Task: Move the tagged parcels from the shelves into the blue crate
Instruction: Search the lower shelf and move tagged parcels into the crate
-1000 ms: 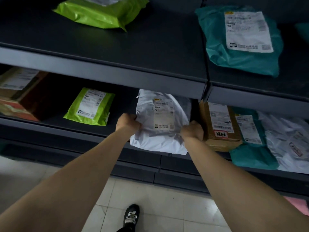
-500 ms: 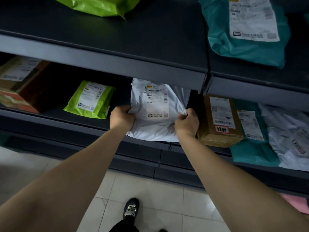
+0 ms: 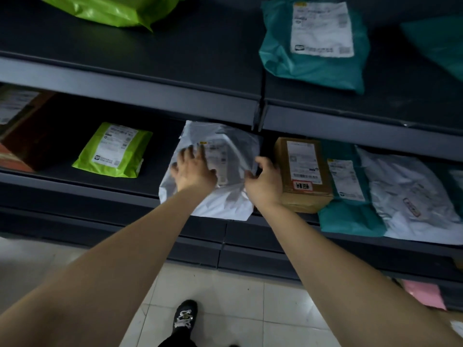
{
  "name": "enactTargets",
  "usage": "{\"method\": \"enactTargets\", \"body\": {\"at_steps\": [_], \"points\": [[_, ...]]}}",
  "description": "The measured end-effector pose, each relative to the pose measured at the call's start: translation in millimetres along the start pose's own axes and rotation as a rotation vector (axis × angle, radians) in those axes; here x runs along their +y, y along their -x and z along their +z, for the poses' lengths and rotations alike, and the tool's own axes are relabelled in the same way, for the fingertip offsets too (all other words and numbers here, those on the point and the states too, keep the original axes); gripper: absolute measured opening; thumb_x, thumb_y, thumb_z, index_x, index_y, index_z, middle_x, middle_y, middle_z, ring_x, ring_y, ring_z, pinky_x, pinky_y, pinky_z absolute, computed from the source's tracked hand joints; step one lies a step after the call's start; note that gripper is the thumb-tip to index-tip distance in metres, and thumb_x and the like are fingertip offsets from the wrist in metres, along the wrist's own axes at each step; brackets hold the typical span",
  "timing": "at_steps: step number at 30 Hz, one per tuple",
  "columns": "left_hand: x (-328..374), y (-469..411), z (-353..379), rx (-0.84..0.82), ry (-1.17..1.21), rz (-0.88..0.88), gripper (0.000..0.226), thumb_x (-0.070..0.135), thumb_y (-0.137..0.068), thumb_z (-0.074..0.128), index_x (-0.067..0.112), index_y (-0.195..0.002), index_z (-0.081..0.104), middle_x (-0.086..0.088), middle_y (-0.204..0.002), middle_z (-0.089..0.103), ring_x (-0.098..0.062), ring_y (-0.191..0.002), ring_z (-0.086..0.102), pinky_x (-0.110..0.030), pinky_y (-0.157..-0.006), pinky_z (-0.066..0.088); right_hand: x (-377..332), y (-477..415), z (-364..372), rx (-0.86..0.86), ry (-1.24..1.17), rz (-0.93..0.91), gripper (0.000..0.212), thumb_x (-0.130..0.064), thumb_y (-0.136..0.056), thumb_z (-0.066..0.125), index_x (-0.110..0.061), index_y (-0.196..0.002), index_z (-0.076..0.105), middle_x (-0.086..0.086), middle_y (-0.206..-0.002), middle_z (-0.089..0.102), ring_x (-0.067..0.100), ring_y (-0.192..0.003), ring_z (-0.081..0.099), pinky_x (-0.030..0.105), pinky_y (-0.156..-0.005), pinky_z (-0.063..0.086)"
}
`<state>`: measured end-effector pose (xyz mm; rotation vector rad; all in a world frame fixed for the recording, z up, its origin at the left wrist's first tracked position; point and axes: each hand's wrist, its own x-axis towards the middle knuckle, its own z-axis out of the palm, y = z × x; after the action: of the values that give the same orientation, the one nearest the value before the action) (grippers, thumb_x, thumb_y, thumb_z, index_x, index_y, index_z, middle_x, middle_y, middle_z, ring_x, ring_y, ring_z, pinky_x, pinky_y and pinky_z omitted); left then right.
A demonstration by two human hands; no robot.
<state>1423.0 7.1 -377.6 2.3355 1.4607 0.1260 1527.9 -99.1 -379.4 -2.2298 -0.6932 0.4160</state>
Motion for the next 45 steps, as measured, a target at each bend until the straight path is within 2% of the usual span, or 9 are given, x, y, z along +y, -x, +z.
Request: {"method": "enactTargets", "body": {"at_steps": [5, 9, 12, 15, 27, 31, 36, 40, 45], "points": [[71.4, 19.2, 18.7, -0.071, 0.082, 0.285, 0.060, 0.036, -0.092, 0.054, 0.018, -0.146, 0.035, -0.006, -0.150, 0.036, -0.027, -0.139, 0.029, -0.041, -0.109, 0.029, 25.7, -9.1, -60.1, 0.306, 0.144, -0.101, 0.039, -0.021, -0.091, 0.055, -0.014, -0.129, 0.054, 0.016, -0.129, 0.051, 0.033, -0.118, 0.048, 0.034, -0.096, 0.039], [105.5, 33.1, 38.4, -0.263, 0.251, 0.332, 0.055, 0.031, -0.094, 0.054, 0.017, -0.145, 0.038, -0.011, -0.142, 0.048, -0.029, -0.127, 0.047, -0.038, -0.102, 0.043, 66.8, -20.8, -96.7, 0.151, 0.344, 0.188, 0.069, -0.024, -0.084, 0.060, -0.019, -0.147, 0.032, 0.010, -0.150, 0.034, 0.033, -0.136, 0.030, 0.042, -0.110, 0.032], [120.1, 41.5, 48.7, -0.313, 0.297, 0.277, 0.048, 0.031, -0.096, 0.052, 0.018, -0.141, 0.044, -0.011, -0.132, 0.057, -0.029, -0.121, 0.054, -0.034, -0.094, 0.046, 86.3, -23.9, -101.9, 0.006, 0.108, 0.385, 0.079, -0.032, -0.088, 0.062, -0.015, -0.153, 0.018, 0.010, -0.155, 0.031, 0.031, -0.138, 0.033, 0.041, -0.113, 0.032], [125.1, 41.3, 58.5, -0.358, 0.322, 0.206, 0.043, 0.031, -0.097, 0.050, 0.016, -0.138, 0.049, -0.011, -0.130, 0.060, -0.029, -0.119, 0.055, -0.033, -0.098, 0.045, 92.6, -18.4, -104.4, -0.074, -0.167, 0.417, 0.062, -0.029, -0.091, 0.061, -0.011, -0.145, 0.037, 0.010, -0.147, 0.044, 0.029, -0.132, 0.044, 0.036, -0.112, 0.035], [112.6, 43.5, 34.2, -0.246, 0.485, 0.100, 0.040, 0.019, -0.096, 0.047, 0.024, -0.136, 0.050, -0.004, -0.118, 0.065, -0.024, -0.103, 0.060, -0.029, -0.079, 0.048, 77.8, -9.9, -108.1, 0.025, -0.270, 0.296, 0.056, -0.030, -0.088, 0.062, -0.019, -0.141, 0.045, 0.003, -0.139, 0.052, 0.024, -0.125, 0.051, 0.031, -0.099, 0.042], [106.0, 41.5, 28.5, -0.269, 0.563, 0.100, 0.043, 0.016, -0.095, 0.045, 0.028, -0.136, 0.051, -0.003, -0.119, 0.065, -0.023, -0.106, 0.062, -0.036, -0.093, 0.051, 74.6, -5.5, -107.1, 0.077, -0.201, 0.280, 0.041, -0.051, -0.083, 0.057, -0.023, -0.113, 0.056, 0.003, -0.114, 0.067, 0.026, -0.094, 0.068, 0.031, -0.083, 0.051], [108.2, 35.9, 29.2, -0.292, 0.578, 0.083, 0.042, 0.012, -0.097, 0.046, 0.028, -0.136, 0.052, -0.002, -0.122, 0.063, -0.020, -0.106, 0.062, -0.031, -0.093, 0.051, 84.2, 0.2, -110.3, -0.001, -0.267, 0.350, 0.032, -0.031, -0.089, 0.064, -0.016, -0.112, 0.048, 0.009, -0.091, 0.070, 0.022, -0.058, 0.069, 0.043, -0.068, 0.061], [112.5, 32.3, 31.6, -0.284, 0.564, 0.108, 0.047, 0.006, -0.097, 0.041, 0.027, -0.139, 0.049, -0.005, -0.121, 0.063, -0.023, -0.106, 0.062, -0.039, -0.094, 0.052, 88.0, -9.5, -116.2, 0.008, -0.026, 0.284, 0.073, -0.033, -0.078, 0.077, -0.017, -0.135, 0.036, 0.013, -0.130, 0.057, 0.031, -0.111, 0.062, 0.043, -0.097, 0.050], [115.7, 23.5, 32.1, -0.300, 0.510, 0.162, 0.043, 0.012, -0.099, 0.043, 0.030, -0.136, 0.053, -0.003, -0.119, 0.066, -0.020, -0.103, 0.064, -0.031, -0.090, 0.053, 86.8, -36.5, -128.6, -0.122, 0.246, 0.221, 0.140, -0.039, -0.061, 0.088, -0.027, -0.151, -0.018, 0.008, -0.161, -0.016, 0.028, -0.148, -0.012, 0.048, -0.119, 0.004]]}}
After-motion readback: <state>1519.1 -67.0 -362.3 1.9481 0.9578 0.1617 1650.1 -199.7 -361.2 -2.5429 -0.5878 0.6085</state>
